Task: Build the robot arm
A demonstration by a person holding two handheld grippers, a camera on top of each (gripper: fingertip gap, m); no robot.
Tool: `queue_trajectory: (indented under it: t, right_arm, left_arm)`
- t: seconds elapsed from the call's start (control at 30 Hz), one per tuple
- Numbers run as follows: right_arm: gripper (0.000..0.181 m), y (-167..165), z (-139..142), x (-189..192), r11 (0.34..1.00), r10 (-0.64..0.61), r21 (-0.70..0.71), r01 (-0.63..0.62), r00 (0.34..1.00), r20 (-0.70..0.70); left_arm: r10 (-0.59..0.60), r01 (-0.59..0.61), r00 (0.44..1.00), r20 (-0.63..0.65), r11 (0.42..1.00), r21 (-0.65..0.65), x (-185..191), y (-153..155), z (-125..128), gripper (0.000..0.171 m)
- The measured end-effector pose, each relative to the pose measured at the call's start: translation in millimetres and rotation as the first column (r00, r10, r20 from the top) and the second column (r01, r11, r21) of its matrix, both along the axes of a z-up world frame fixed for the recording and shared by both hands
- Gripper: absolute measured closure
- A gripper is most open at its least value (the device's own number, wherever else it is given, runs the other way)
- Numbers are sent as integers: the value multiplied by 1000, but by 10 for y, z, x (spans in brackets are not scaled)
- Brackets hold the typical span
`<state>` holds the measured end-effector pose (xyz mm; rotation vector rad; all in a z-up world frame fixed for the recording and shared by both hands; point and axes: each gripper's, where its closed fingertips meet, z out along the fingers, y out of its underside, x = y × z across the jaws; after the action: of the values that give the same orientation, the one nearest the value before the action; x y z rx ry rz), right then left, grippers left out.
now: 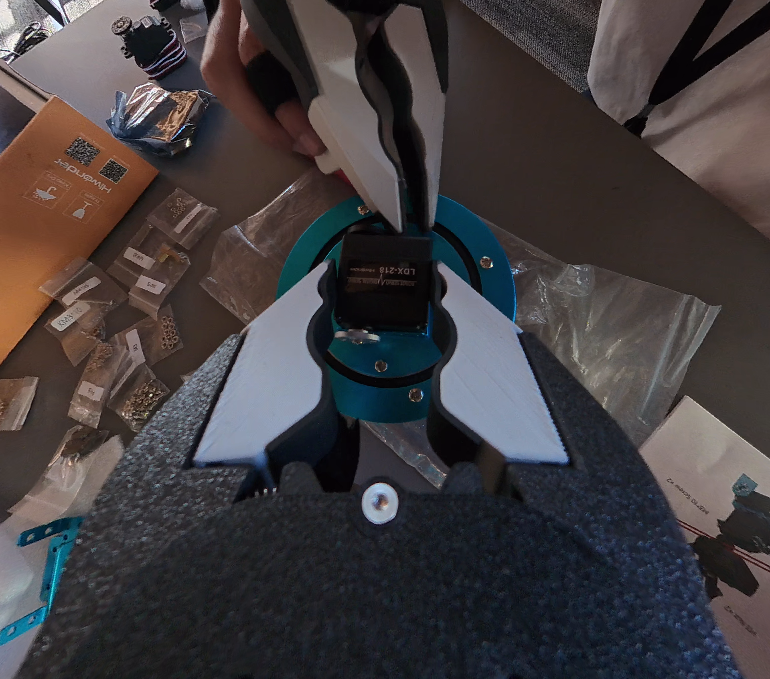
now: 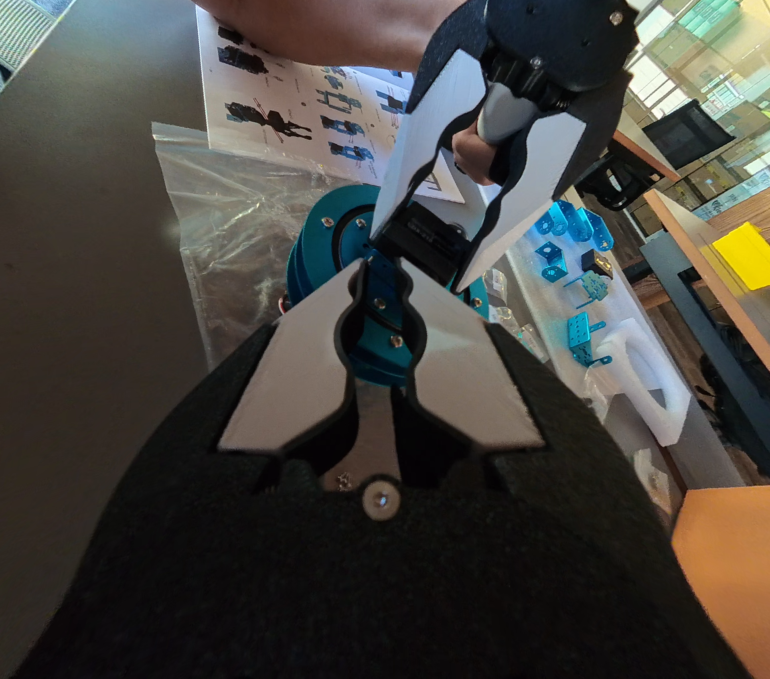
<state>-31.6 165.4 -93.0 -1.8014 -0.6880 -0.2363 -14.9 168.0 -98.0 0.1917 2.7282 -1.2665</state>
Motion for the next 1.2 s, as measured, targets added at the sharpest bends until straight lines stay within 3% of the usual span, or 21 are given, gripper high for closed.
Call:
queue_trajectory:
  t: [0.23,0.37,0.5,0.6,1.2]
  right_arm:
    - [150,5,38,-6,996,-43,84,26,976,213]
    - [127,-6,188,93,988,-81,138,65,989,120]
    - [111,52,62,189,996,-71,41,73,995,-65]
    - [112,82,37,222,998,-59,19,62,988,-143]
    - [116,133,59,276,995,-94,27,96,994,-52]
  left_arm:
    - [3,-3,1000,-14,1000,-10,8,8,5,128]
    - [-5,5,1000,-13,1000,-5,-12,-3,-7,128]
    - [-7,7,1000,-17,1000,-4,-22,1,-5,127]
    - [-6,6,1000,-14,1000,2,-20,7,-5,127]
    - [0,0,1000,-9,1000,9,-16,30,1,127]
